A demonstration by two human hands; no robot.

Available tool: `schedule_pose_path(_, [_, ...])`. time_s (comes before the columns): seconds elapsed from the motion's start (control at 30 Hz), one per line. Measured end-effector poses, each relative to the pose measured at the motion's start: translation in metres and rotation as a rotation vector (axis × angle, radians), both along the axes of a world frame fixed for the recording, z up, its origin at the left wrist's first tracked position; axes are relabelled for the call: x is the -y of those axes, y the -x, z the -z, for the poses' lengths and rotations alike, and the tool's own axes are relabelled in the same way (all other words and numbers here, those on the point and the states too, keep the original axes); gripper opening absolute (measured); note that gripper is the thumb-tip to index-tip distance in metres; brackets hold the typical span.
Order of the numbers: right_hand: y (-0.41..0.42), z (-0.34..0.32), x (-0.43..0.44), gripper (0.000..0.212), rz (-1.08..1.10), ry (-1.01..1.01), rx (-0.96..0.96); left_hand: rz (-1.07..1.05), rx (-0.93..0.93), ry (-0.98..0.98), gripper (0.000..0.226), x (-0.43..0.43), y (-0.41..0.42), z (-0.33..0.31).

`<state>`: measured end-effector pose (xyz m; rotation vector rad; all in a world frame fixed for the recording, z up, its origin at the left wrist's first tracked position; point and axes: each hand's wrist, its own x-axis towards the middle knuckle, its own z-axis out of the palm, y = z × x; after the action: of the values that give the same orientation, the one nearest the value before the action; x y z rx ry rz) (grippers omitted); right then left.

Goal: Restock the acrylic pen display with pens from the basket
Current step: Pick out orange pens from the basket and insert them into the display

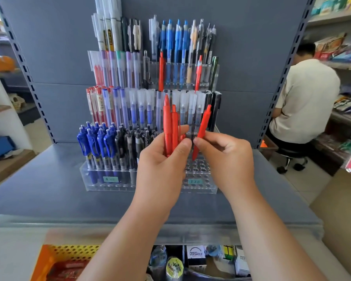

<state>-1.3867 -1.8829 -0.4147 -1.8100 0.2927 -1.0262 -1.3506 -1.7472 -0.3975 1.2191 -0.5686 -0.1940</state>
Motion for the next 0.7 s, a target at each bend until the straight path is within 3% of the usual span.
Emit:
schedule_pose_path(0.2, [-0.007,0.004,-0.003,0.012,0.020,0.059,-0.037,-0.009,0.035,0.020,0.024,-0.002,0.000,0.002])
schedule_pose_path(0.7, [-0.021,0.019,-0.012,0.008,0.225,0.181,-0.264,-0.100,0.001,0.034,0.010,-0.015,-0.003,-0.001])
